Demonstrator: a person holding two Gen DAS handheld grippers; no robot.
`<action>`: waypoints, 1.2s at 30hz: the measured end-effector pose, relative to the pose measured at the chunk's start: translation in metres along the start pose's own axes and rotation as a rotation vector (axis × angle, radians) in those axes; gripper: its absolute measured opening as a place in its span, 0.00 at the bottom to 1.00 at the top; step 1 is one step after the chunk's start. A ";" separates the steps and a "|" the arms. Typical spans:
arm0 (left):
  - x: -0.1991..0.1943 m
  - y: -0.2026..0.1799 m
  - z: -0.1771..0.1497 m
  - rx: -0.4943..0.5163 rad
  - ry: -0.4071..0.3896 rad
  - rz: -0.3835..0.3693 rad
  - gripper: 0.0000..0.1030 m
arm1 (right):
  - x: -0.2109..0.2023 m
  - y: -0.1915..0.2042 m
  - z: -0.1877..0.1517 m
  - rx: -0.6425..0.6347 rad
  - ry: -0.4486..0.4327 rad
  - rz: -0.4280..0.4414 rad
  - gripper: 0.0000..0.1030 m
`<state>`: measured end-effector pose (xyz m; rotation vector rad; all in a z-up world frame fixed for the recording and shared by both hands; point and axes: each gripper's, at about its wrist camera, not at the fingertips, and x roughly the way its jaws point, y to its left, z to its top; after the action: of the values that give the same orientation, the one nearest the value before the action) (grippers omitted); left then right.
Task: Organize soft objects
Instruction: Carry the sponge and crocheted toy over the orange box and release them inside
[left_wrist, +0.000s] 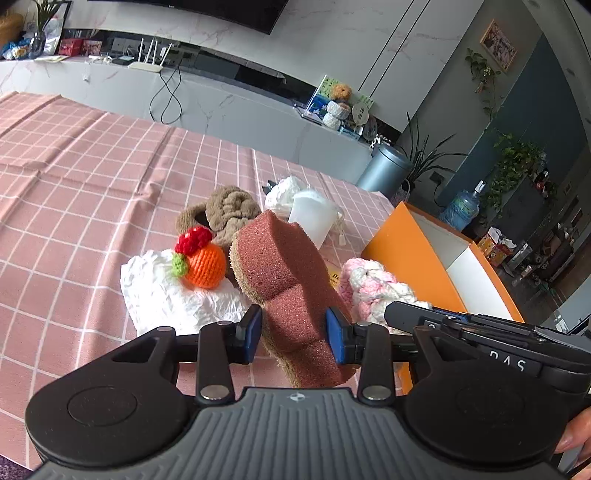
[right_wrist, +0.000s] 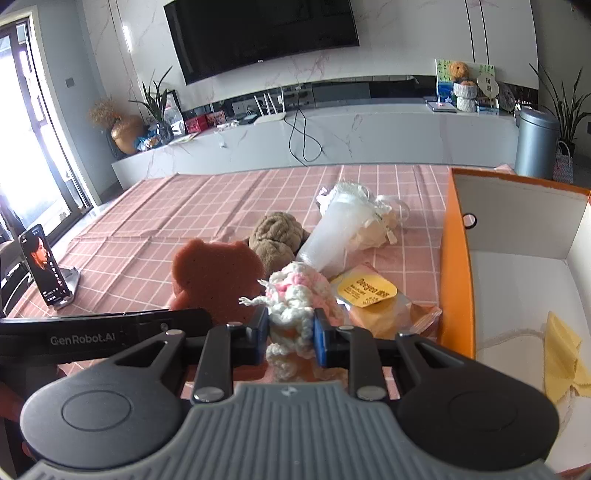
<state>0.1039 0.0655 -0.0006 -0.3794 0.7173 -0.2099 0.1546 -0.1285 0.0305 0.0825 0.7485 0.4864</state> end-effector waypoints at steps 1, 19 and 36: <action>-0.003 -0.002 0.001 0.005 -0.006 0.001 0.41 | -0.003 0.000 0.000 0.000 -0.010 0.003 0.23; -0.031 -0.050 0.011 0.114 -0.085 -0.040 0.41 | -0.074 -0.006 0.007 -0.013 -0.181 -0.005 0.23; -0.016 -0.123 0.022 0.288 -0.090 -0.149 0.41 | -0.134 -0.037 0.005 -0.033 -0.275 -0.151 0.23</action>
<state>0.1001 -0.0355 0.0738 -0.1655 0.5607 -0.4296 0.0886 -0.2217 0.1096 0.0598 0.4731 0.3350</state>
